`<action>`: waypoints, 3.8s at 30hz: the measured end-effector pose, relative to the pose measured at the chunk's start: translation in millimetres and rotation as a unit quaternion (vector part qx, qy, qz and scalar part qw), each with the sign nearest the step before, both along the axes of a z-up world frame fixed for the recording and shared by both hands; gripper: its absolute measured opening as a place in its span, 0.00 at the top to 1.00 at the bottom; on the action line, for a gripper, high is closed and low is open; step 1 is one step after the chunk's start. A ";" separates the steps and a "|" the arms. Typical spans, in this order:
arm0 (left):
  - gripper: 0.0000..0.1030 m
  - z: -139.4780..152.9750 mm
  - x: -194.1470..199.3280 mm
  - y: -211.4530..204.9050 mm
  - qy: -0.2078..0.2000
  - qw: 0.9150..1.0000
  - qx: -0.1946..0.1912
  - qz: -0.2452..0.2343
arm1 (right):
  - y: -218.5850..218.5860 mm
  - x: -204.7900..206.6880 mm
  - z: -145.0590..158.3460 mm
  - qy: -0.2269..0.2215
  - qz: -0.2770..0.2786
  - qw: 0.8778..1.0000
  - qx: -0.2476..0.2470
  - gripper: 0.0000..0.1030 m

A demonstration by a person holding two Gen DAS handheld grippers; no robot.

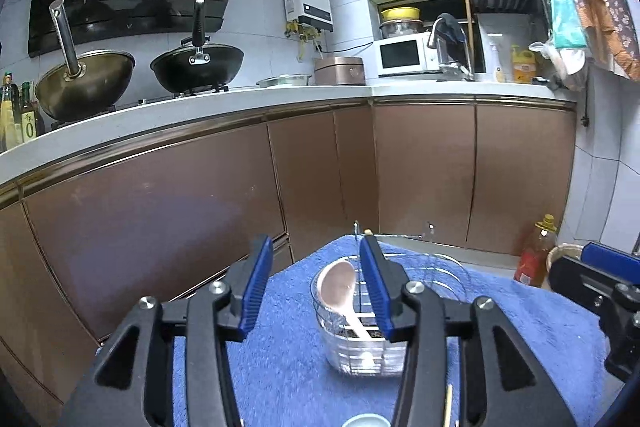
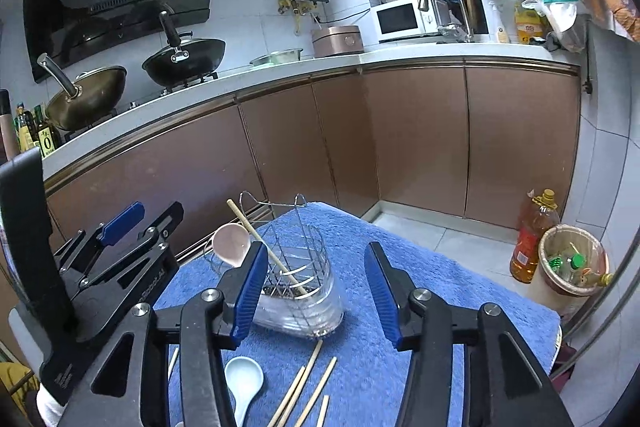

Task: Organize utensils
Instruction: 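Open both tools and pull them back from the rack cup, then grasp a wooden chopstick with the left tool while the right tool grasps another chopstick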

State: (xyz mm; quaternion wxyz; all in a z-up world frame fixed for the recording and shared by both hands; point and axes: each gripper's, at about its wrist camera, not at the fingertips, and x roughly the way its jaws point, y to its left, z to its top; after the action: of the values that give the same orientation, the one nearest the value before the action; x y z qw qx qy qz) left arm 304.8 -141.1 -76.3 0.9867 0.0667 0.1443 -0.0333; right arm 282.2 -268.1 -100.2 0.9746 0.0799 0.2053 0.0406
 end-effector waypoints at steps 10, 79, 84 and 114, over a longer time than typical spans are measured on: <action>0.58 5.8 -26.7 9.4 0.011 1.000 -0.010 -0.009 | 3.5 -31.4 -3.2 0.008 -0.001 1.000 0.009 0.51; 0.51 -76.1 -73.4 197.1 0.309 0.932 -0.173 -0.080 | 21.6 -39.3 -80.9 0.215 0.023 0.975 0.048 0.76; 0.56 -88.4 -31.3 182.1 0.352 0.916 -0.172 -0.089 | 16.0 8.0 -89.2 0.244 0.029 0.968 0.054 0.80; 0.86 -154.6 76.0 137.5 0.470 0.876 -0.093 -0.045 | 43.9 124.8 -150.7 0.356 0.043 0.933 0.029 0.90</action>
State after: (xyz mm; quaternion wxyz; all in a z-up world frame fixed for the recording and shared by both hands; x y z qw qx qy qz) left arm 380.8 -3.5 -230.9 0.8015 -0.0422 0.5846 -0.1182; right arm 407.0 -224.3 -250.9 0.8323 0.1088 0.5405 0.0574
